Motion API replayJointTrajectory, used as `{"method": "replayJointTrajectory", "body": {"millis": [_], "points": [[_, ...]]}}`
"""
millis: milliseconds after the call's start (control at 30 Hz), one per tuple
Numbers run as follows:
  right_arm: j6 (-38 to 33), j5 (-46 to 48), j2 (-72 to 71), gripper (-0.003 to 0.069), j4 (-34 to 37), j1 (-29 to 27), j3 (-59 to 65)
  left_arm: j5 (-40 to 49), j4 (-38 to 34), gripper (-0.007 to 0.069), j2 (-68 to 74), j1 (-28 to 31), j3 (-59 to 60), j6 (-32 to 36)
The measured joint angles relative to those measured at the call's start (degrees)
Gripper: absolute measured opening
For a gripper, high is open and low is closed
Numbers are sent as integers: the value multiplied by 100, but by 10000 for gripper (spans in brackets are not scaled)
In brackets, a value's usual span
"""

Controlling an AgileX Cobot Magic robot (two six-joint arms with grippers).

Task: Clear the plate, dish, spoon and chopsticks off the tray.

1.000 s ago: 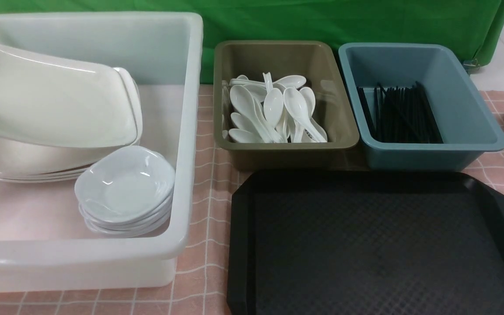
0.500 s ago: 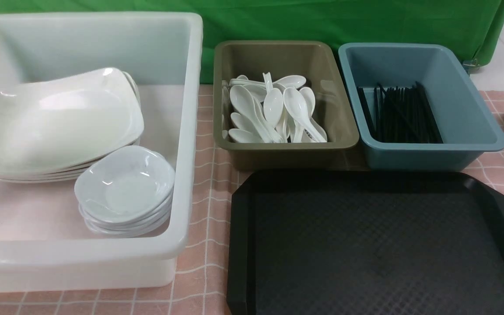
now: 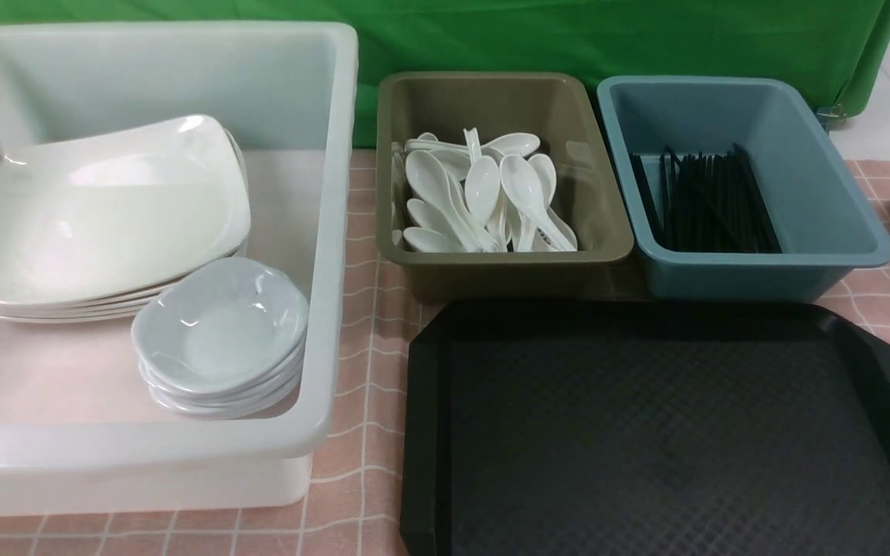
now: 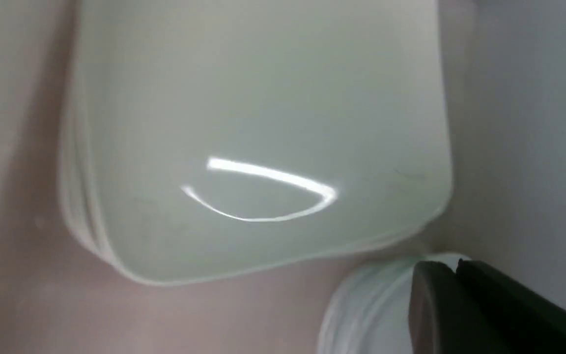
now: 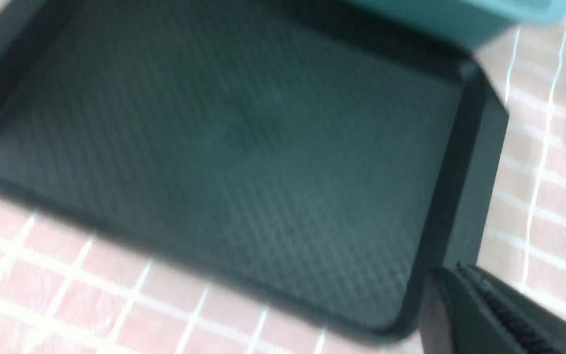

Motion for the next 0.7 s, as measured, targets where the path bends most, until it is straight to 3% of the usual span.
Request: {"method": "replayJointTrajectory", "body": {"millis": [233, 367, 400, 433, 533, 700], "points": [[549, -214, -1153, 30, 0, 0, 239, 320, 60, -8, -232, -1249, -73, 0], [952, -2157, -2255, 30, 72, 0, 1425, 379, 294, -11, -499, -1955, -277, -31], [952, -2157, -2287, 30, 87, 0, 1485, 384, 300, -11, -508, -1979, -277, -36], [982, -3016, -2473, 30, 114, 0, 1892, 410, 311, -11, -571, -2142, -298, -42], [1039, -4419, -2594, 30, 147, 0, 2635, 492, 352, -11, -643, -2429, -298, -42], [1077, -5197, -2594, 31, 151, 0, 2989, 514, 388, -11, -648, -2583, -302, -46]]}}
